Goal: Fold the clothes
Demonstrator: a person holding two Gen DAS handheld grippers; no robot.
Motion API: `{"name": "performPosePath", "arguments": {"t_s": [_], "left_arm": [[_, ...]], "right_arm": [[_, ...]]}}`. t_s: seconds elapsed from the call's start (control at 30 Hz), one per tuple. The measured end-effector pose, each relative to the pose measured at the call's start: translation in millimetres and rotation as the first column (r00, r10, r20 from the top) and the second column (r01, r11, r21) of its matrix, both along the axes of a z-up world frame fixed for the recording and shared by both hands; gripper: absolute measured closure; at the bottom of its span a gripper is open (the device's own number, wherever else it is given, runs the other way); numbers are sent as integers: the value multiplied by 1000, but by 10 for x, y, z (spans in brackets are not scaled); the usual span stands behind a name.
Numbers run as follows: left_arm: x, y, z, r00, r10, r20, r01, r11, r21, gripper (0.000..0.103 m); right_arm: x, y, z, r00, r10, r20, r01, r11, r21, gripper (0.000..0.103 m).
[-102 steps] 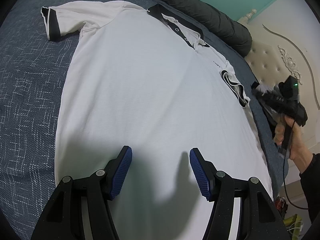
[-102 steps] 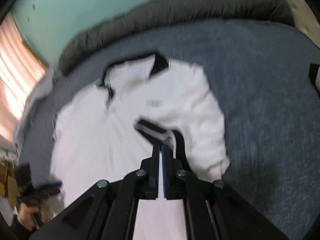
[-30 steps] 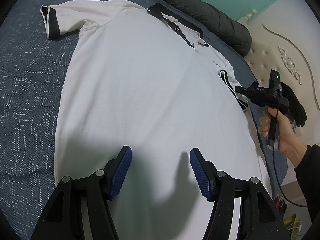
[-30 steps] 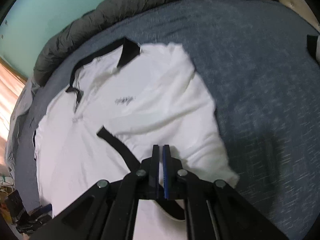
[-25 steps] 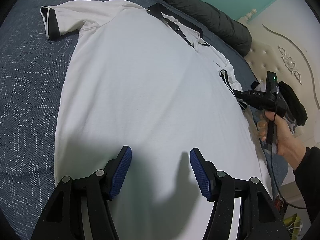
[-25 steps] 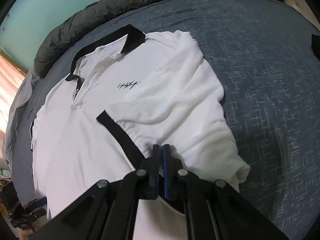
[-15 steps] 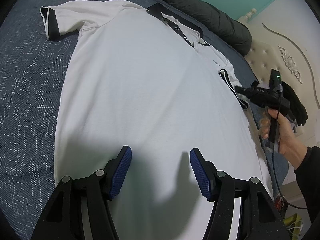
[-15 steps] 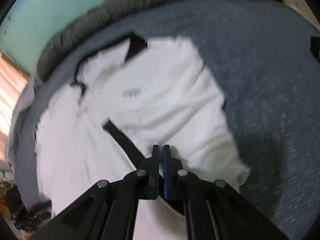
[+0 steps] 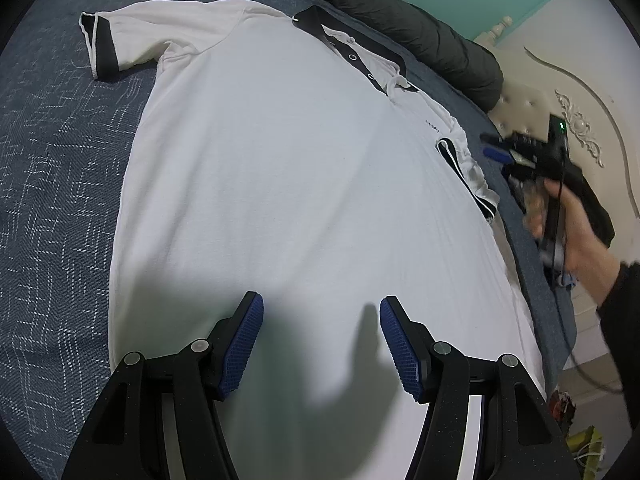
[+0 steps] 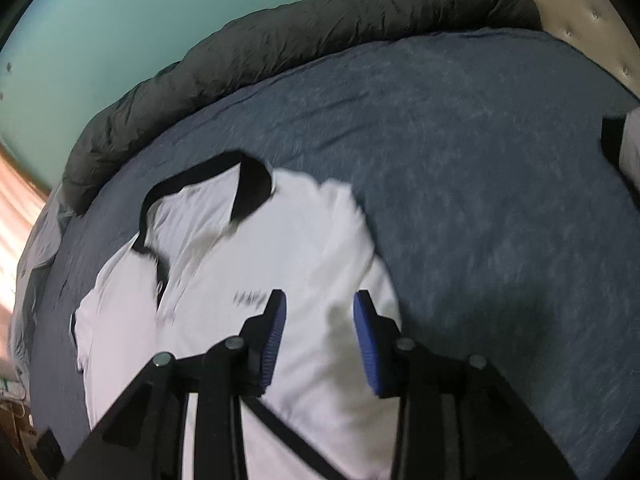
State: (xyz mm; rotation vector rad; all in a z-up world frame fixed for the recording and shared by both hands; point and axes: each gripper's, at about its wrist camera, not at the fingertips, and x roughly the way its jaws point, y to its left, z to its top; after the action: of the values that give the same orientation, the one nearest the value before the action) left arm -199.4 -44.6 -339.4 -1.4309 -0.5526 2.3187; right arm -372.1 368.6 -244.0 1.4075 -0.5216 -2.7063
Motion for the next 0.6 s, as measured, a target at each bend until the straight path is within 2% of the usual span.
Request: {"name": "performPosePath", "arguments": {"t_s": [0.27, 0.4, 0.57, 0.6], "left_arm": [[-12, 29, 8, 1000, -10, -1, 10, 1000, -22, 38], [-6, 19, 6, 1000, -15, 0, 15, 1000, -18, 38], [-5, 20, 4, 1000, -18, 0, 18, 1000, -20, 38], [-5, 23, 3, 1000, -19, 0, 19, 1000, -22, 38]], "right_arm": [[-550, 112, -17, 999, -42, 33, 39, 996, 80, 68], [-755, 79, -140, 996, -28, 88, 14, 987, 158, 68], [-898, 102, -297, 992, -45, 115, 28, 988, 149, 68], [-917, 92, -309, 993, -40, 113, 23, 989, 148, 72]]}}
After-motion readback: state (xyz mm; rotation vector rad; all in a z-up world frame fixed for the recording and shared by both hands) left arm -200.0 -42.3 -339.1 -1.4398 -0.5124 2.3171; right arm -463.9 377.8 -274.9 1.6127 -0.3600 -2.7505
